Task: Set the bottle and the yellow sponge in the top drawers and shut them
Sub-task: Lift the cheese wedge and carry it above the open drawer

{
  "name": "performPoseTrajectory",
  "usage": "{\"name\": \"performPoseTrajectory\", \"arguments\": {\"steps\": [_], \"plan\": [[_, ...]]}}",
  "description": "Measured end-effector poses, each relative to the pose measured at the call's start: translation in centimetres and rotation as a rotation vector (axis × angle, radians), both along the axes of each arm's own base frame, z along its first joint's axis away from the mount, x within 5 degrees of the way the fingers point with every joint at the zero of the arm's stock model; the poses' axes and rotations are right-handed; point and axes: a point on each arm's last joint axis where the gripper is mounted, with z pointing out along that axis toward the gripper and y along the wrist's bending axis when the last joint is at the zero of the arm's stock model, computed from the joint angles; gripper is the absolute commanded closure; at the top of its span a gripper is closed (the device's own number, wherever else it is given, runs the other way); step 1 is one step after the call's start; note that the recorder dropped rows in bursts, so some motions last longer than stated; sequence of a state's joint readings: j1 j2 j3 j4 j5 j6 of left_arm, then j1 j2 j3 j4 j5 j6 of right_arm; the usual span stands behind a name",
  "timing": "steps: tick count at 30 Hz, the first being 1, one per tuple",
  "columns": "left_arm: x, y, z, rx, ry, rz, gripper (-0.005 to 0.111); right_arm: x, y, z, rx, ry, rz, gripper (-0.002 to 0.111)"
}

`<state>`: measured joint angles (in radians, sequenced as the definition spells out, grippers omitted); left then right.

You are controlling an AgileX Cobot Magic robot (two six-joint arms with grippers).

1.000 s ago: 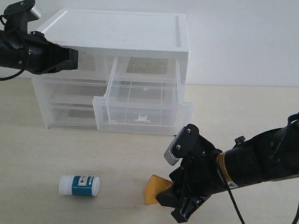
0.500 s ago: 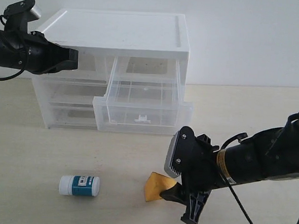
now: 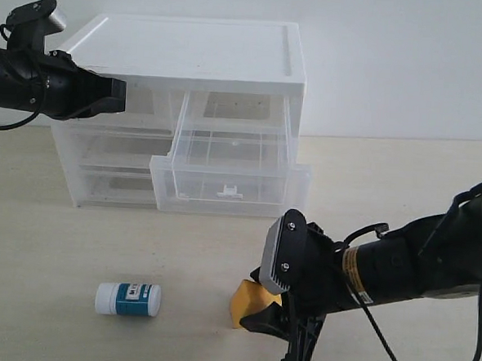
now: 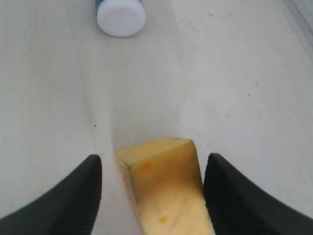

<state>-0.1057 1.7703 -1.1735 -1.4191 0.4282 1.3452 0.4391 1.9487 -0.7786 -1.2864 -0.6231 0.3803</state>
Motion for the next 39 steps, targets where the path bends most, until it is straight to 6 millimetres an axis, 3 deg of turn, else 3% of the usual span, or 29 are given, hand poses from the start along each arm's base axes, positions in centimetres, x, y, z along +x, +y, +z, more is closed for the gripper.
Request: {"name": "performPoseTrajectory", "arguments": {"steps": [5, 10, 12, 16, 18, 29, 35, 39], "plan": [[0.0, 0.0, 0.0, 0.000, 0.000, 0.000, 0.103, -0.1, 0.3, -1.5, 0.030, 0.035, 0.015, 0.054], [0.0, 0.0, 0.0, 0.000, 0.000, 0.000, 0.103, -0.2, 0.5, -1.8, 0.052, 0.040, 0.030, 0.057], [0.0, 0.0, 0.0, 0.000, 0.000, 0.000, 0.103, -0.2, 0.5, -1.7, 0.052, 0.040, 0.028, 0.066], [0.0, 0.0, 0.0, 0.000, 0.000, 0.000, 0.103, -0.2, 0.5, -1.8, 0.051, 0.040, 0.030, 0.098], [0.0, 0.0, 0.0, 0.000, 0.000, 0.000, 0.103, -0.3, 0.4, -1.8, 0.044, 0.038, 0.041, 0.108], [0.0, 0.0, 0.0, 0.004, 0.000, -0.002, 0.103, -0.7, 0.4, -1.5, 0.028, 0.121, 0.048, 0.108], [0.0, 0.0, 0.0, 0.006, -0.001, -0.001, 0.103, -1.3, -0.4, 0.9, -0.045, 0.244, -0.056, 0.108], [0.0, 0.0, 0.0, 0.007, -0.001, -0.001, 0.103, -1.9, -0.6, 3.6, -0.004, 0.320, -0.118, 0.108]]}}
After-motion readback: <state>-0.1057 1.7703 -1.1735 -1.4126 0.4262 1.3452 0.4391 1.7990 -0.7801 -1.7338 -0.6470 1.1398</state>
